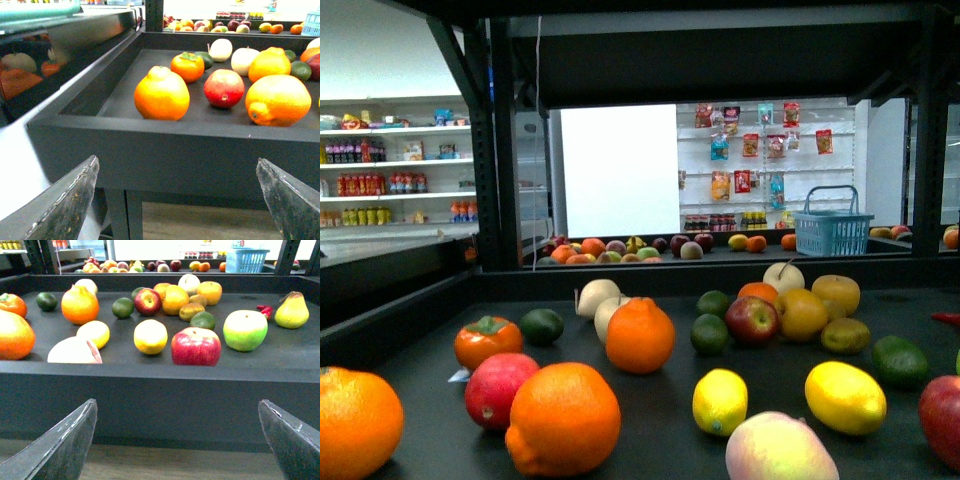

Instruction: Pick lemon from shelf

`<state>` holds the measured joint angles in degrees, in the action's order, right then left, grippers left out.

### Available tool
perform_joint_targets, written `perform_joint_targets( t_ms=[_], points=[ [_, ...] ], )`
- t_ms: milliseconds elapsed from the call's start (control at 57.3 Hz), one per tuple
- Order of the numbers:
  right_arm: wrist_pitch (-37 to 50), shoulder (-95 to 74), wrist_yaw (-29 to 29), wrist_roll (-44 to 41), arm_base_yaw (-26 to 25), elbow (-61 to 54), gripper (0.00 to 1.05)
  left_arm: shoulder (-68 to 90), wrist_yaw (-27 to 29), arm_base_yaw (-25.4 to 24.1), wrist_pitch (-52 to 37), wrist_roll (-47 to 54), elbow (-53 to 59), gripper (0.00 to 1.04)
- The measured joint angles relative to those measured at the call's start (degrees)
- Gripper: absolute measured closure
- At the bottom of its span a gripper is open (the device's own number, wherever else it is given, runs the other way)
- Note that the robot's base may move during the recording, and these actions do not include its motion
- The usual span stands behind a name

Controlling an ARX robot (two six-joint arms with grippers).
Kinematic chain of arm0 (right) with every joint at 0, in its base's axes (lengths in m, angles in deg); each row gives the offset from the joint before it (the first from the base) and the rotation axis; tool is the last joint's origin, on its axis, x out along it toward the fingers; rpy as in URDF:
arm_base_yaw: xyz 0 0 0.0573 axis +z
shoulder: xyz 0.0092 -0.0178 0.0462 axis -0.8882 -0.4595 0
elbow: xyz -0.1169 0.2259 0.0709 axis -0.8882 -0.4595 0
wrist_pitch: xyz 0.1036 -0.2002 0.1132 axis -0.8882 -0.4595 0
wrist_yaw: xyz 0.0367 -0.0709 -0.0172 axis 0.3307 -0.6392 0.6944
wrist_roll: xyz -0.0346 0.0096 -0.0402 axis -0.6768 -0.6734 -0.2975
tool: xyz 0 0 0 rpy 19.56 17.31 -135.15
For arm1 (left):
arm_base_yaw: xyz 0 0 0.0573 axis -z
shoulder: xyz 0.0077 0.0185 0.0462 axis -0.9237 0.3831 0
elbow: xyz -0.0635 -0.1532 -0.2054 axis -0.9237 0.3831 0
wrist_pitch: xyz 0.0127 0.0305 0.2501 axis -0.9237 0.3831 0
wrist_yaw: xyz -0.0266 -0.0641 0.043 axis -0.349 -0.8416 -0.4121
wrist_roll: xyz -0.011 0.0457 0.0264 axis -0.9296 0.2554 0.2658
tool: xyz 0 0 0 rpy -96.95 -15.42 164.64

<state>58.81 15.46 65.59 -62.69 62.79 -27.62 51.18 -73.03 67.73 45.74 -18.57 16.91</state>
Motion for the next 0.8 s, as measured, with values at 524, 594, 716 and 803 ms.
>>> perform_joint_targets(
  t_ms=[524, 594, 716, 803],
  points=[
    [0.0, 0.0, 0.0, 0.0, 0.0, 0.0, 0.07, 0.0, 0.0, 0.0, 0.0, 0.0, 0.0, 0.08],
    [0.0, 0.0, 0.0, -0.1, 0.0, 0.0, 0.07, 0.0, 0.0, 0.0, 0.0, 0.0, 0.0, 0.08],
    [0.0, 0.0, 0.0, -0.1, 0.0, 0.0, 0.07, 0.0, 0.0, 0.0, 0.0, 0.0, 0.0, 0.08],
    [0.0, 0.0, 0.0, -0.1, 0.0, 0.0, 0.07, 0.0, 0.0, 0.0, 0.0, 0.0, 0.0, 0.08]
  ],
)
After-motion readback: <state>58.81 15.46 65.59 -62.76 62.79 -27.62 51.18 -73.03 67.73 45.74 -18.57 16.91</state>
